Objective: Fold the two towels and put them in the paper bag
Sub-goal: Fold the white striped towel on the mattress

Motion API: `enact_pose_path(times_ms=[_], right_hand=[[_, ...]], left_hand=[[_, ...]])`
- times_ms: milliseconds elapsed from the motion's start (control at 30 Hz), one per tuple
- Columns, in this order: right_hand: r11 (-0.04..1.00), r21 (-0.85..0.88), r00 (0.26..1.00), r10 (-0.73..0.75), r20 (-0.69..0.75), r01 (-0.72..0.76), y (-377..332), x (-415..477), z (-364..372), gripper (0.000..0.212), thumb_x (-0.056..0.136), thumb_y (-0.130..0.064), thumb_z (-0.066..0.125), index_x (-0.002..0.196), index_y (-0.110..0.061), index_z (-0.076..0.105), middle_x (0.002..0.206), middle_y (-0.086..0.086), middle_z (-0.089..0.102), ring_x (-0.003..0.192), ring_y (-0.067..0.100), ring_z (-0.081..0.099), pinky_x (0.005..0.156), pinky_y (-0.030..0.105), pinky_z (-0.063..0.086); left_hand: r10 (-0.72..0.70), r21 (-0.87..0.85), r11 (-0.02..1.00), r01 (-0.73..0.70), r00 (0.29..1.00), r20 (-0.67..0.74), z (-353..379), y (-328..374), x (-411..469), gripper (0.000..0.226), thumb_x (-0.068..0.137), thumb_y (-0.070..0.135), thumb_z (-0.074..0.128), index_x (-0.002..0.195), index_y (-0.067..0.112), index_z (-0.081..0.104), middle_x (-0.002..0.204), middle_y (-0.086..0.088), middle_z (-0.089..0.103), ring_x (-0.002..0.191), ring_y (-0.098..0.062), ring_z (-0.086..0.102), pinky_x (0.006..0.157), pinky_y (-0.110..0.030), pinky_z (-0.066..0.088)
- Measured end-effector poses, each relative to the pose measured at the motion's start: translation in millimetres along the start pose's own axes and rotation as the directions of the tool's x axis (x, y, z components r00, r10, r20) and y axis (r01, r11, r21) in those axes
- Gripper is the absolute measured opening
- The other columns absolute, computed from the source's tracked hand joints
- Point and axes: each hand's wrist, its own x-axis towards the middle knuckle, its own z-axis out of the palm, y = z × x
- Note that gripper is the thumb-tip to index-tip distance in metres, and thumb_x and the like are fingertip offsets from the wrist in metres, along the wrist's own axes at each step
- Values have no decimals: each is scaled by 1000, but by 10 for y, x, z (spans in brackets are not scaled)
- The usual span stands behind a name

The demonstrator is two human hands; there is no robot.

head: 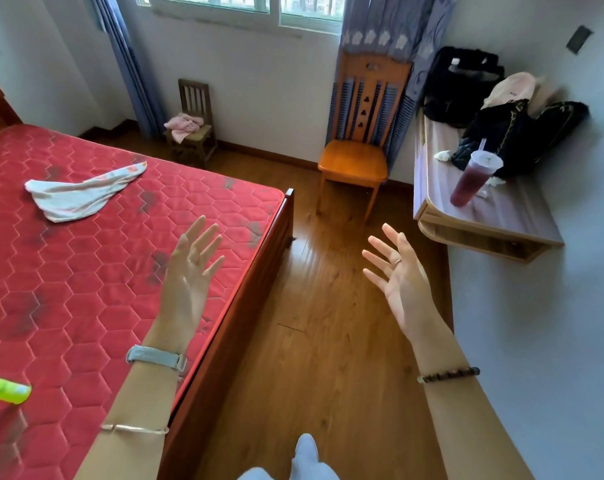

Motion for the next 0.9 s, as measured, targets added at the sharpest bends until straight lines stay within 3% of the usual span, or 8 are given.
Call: enact_pose_path(times_ms=[500, 900], right_hand=[[999, 13, 999, 33, -5, -33, -139, 1473, -295, 104, 46, -89, 64, 136, -38, 46, 143, -3, 52, 126, 20, 55, 112, 54, 36], [1000, 22, 999, 2, -51, -1, -394, 3153, -20, 105, 50, -88, 64, 139, -36, 45, 142, -3, 53, 126, 20, 56, 111, 52, 38]], left_hand=[[-21, -9, 1000, 21, 1000, -6, 523, -345, 1417, 53, 100, 49, 34, 146, 27, 48, 143, 3, 58, 133, -16, 54, 112, -48, 38], [-24, -16, 1000, 24, 1000, 15, 723, -408, 3242, 47, 103, 46, 32, 143, 28, 51, 146, 1, 55, 134, -16, 53, 114, -49, 37]])
